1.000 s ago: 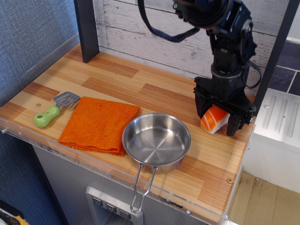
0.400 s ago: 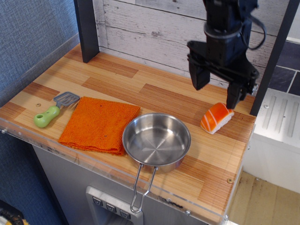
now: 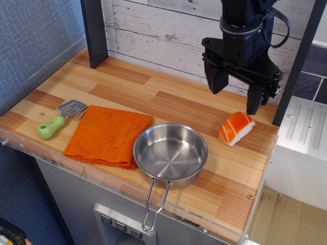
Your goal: Move the bread to the back right counter corner.
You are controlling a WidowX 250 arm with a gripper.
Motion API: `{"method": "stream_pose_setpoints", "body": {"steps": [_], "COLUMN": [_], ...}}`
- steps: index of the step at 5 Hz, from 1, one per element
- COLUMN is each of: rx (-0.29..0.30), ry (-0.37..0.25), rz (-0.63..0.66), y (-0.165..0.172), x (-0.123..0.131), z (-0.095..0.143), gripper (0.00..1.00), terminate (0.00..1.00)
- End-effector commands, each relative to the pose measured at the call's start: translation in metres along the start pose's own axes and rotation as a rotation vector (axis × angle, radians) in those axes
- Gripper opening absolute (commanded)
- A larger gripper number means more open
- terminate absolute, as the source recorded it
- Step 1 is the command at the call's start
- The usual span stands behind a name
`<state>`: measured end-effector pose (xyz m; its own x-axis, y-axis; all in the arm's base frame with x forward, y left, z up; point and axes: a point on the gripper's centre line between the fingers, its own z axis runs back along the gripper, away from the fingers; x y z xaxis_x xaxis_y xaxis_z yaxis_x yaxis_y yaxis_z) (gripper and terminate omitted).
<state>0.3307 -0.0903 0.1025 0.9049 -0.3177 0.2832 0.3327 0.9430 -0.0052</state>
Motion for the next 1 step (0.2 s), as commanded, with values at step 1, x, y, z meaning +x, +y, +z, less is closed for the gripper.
{"method": "stream_pose_setpoints", "body": {"steps": [1], "rx": [0.005], "ry": [-0.045], "rz": [-0.007], "y": [-0.0031], "x": [-0.0003], "z": [0.0184], "gripper": [1.00], "terminate": [1.00]}}
